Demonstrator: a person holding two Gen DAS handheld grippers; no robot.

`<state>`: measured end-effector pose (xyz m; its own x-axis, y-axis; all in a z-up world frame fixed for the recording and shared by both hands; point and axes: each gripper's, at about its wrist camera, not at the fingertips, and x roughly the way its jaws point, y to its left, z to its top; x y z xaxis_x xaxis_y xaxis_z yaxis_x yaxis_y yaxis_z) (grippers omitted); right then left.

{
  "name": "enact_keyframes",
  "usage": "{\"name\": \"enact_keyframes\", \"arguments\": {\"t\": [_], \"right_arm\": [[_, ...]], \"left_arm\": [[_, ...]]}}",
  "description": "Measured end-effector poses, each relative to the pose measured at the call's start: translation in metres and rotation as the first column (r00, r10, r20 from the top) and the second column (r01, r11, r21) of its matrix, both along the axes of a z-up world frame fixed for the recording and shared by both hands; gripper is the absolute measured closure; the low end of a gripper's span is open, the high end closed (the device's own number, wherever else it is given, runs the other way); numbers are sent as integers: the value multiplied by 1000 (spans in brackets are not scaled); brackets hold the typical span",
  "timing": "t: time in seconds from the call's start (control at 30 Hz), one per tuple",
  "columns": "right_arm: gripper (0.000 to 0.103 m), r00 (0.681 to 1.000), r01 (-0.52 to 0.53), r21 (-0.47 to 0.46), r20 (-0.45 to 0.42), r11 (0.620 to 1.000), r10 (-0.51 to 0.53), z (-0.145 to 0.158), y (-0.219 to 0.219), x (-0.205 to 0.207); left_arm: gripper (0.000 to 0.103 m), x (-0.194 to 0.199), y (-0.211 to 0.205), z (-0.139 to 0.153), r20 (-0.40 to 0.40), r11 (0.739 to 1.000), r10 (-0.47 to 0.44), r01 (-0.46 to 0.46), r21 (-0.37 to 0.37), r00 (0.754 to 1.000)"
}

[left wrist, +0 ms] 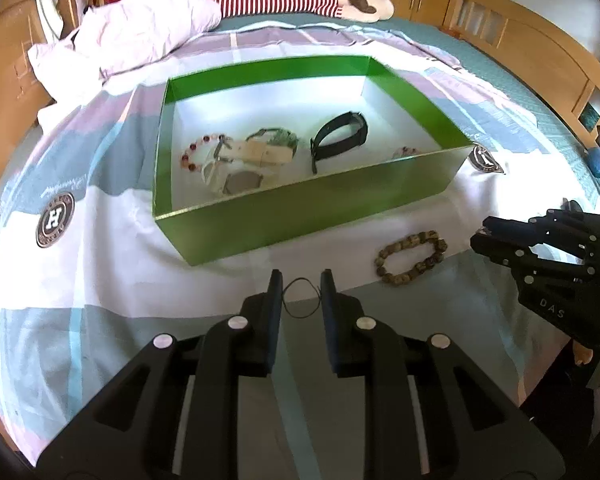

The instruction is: Organize jewelry

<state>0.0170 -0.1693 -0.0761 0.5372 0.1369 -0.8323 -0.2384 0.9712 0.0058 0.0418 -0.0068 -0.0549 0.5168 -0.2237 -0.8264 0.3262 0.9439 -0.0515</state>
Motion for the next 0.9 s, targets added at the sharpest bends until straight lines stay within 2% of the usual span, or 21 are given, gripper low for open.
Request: {"name": "enact_keyframes", "arguments": {"t": [0.17,0.27,0.33,0.4,0.5,0.57,0.63,0.77,0.9], "right_arm": [[81,997,10,40,72,999,-13,28,-7,-4],[81,987,20,105,154,994,-36,61,-16,-4],[81,976,28,167,210,986,-63,88,-24,4],[81,970,39,197,227,980,-84,106,-28,21],[81,959,32,166,274,986,-78,123,-25,51],[81,962,27,165,263,986,-70,121,-21,74],[81,969,32,168,237,985,-72,110,-19,98],[81,987,55,185,137,981,-82,64,-17,130],[81,997,58,118,52,991,-65,21,-6,143]], "left_arm": [[84,-9,-3,22,62,1000,-5,4,7,998],[84,-12,-5,57,150,1000,-16,17,-4,989],[84,-8,-5,78,189,1000,-18,20,-10,982],[84,4,-4,99,214,1000,-17,20,-10,977],[84,31,-8,124,258,999,-15,7,31,966],[84,53,-8,131,248,1000,-4,2,10,969],[84,82,-7,128,205,1000,20,-18,-10,979],[84,127,-11,95,154,998,51,-57,33,987],[84,160,-10,47,45,995,90,-92,31,995]]}}
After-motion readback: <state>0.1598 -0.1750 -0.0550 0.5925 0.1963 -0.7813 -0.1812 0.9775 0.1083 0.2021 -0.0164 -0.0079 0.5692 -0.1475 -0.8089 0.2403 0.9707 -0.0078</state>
